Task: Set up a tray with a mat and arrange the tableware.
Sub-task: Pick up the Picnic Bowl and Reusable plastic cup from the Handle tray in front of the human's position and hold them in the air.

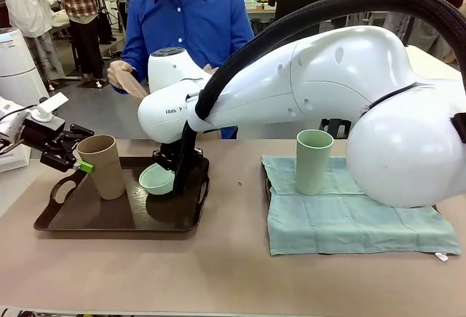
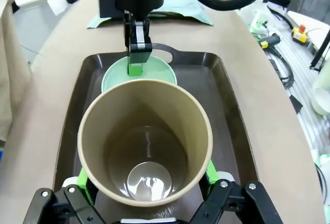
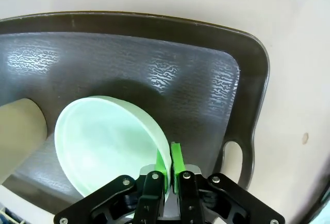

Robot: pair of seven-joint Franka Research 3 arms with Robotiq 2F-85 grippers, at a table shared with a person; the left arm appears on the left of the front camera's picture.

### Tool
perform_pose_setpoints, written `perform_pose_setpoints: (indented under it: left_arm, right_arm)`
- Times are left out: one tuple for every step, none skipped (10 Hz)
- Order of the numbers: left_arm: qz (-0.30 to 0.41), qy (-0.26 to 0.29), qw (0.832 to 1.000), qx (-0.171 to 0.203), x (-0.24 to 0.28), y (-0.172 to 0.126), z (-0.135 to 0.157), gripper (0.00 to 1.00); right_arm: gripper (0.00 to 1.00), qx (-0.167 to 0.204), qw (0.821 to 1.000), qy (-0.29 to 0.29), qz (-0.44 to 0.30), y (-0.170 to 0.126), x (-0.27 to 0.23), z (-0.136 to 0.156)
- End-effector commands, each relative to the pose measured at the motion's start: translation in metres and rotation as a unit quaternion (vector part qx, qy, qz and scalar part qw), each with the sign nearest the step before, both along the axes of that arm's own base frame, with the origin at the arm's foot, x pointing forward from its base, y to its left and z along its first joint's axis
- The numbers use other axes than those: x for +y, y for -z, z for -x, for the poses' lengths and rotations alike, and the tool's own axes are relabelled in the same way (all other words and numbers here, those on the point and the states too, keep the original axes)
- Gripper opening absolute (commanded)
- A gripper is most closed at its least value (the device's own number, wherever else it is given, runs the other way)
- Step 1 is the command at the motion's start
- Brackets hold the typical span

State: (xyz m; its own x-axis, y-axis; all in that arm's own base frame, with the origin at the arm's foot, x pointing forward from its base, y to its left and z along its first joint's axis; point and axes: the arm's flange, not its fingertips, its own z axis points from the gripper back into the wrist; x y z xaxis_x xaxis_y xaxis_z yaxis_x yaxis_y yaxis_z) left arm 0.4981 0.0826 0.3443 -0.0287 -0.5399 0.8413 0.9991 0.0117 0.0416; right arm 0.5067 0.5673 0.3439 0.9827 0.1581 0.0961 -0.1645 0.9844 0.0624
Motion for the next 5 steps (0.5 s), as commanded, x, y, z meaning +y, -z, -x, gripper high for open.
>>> perform_pose_setpoints:
  left_arm:
    - [-0.017, -0.015, 1.0, 0.004, 0.004, 0.001, -0.001, 0.34]
    - [-0.018, -0.011, 1.0, 0.019, 0.007, -0.003, 0.0, 0.76]
    - [-0.017, -0.003, 1.0, 0.02, 0.01, -0.012, 0.004, 0.76]
    - [-0.022, -0.005, 1.0, 0.021, 0.018, -0.03, 0.009, 0.76]
    - [-0.023, -0.01, 1.0, 0.012, 0.027, -0.052, 0.017, 0.76]
  right_arm:
    - [0.0, -0.003, 1.0, -0.007, 0.02, 0.002, 0.002, -0.005]
    - [0.0, 0.0, 1.0, -0.007, 0.017, 0.0, 0.002, -0.005]
    - [0.0, 0.008, 1.0, -0.007, 0.004, -0.008, 0.0, -0.002]
    - [0.0, 0.014, 1.0, -0.01, -0.015, -0.026, -0.005, 0.007]
    - [0.0, 0.006, 1.0, -0.014, -0.027, -0.047, -0.017, 0.02]
